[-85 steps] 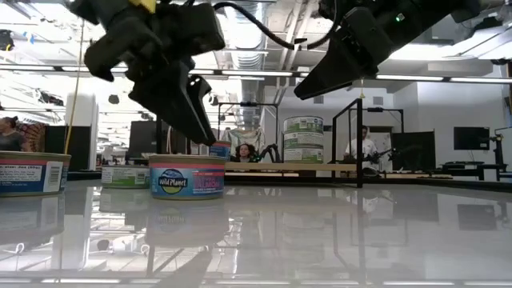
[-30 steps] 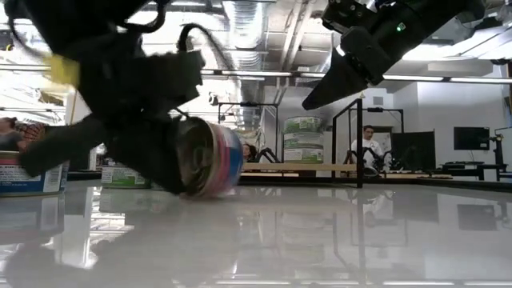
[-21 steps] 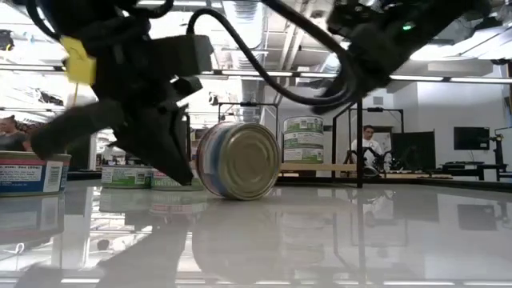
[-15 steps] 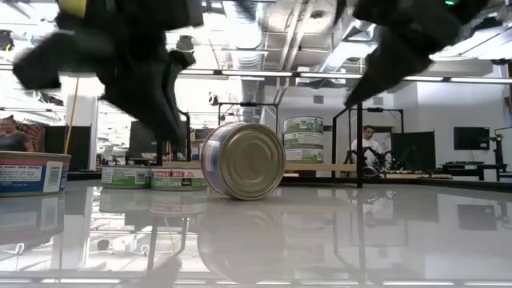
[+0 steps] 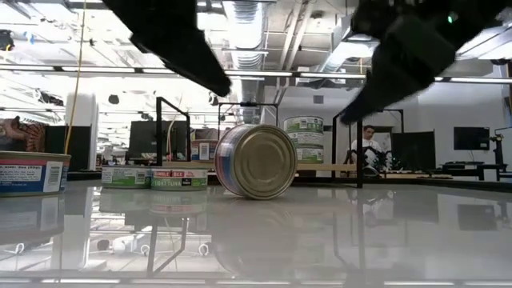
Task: Stack canned seafood by type on shelf
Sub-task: Stack the blue pink tuna can on top of the blue pink tuna can on the shelf
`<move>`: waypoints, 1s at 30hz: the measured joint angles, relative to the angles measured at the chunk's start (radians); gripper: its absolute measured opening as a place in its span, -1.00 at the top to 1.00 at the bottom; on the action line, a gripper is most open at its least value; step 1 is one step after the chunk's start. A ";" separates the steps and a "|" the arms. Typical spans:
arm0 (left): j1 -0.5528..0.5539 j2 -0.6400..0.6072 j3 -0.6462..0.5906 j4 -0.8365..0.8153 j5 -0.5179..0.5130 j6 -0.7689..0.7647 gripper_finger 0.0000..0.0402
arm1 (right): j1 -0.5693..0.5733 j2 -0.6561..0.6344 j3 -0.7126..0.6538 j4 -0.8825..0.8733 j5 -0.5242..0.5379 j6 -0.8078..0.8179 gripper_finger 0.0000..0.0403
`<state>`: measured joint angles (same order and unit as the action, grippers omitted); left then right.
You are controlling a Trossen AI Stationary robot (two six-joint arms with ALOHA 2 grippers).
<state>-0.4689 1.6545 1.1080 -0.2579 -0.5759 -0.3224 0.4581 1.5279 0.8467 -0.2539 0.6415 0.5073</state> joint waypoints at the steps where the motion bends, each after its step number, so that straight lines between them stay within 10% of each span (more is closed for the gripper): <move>1: 0.007 0.005 0.000 0.014 0.006 -0.001 -0.29 | 0.000 0.016 0.000 0.003 -0.013 -0.005 -0.47; 12: 0.139 0.100 0.000 0.083 0.120 -0.104 -0.90 | -0.024 0.163 -0.001 0.088 -0.039 -0.040 -0.47; 30: 0.183 0.115 0.000 0.034 0.218 -0.009 -0.37 | -0.014 0.102 -0.001 0.114 -0.034 -0.048 -0.47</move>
<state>-0.2861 1.7695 1.1080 -0.2241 -0.3575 -0.3312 0.4446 1.6299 0.8459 -0.1401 0.6079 0.4595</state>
